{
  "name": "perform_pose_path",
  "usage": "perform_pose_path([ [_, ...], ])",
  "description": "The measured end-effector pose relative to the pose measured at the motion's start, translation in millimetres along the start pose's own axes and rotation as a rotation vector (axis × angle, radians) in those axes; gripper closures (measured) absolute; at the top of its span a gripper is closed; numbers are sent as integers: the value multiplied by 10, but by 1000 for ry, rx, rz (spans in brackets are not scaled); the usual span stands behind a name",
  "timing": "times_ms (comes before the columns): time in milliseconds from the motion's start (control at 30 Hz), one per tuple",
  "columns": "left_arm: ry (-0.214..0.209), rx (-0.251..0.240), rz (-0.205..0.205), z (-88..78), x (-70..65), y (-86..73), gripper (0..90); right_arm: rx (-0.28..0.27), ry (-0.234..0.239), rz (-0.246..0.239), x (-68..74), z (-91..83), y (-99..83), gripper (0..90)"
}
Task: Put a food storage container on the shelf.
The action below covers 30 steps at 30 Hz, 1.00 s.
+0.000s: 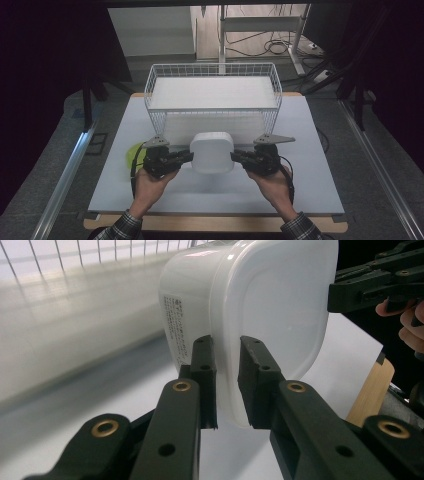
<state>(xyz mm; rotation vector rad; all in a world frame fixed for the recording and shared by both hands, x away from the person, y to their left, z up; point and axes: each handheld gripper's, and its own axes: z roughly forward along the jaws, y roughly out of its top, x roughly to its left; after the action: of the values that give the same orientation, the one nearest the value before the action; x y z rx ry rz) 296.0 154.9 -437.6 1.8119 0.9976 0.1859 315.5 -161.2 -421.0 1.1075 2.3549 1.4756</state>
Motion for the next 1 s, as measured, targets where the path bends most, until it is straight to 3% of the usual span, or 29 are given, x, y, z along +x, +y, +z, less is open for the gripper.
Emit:
perform_pose_path([
  [600, 20, -72, 56, -222, -63, 565, 788, -71, 7, -31, -9, -152, 529, 794],
  [1000, 33, -112, 71, -343, -35, 935, 791, -119, 7, -39, -26, -188, 895, 790],
])
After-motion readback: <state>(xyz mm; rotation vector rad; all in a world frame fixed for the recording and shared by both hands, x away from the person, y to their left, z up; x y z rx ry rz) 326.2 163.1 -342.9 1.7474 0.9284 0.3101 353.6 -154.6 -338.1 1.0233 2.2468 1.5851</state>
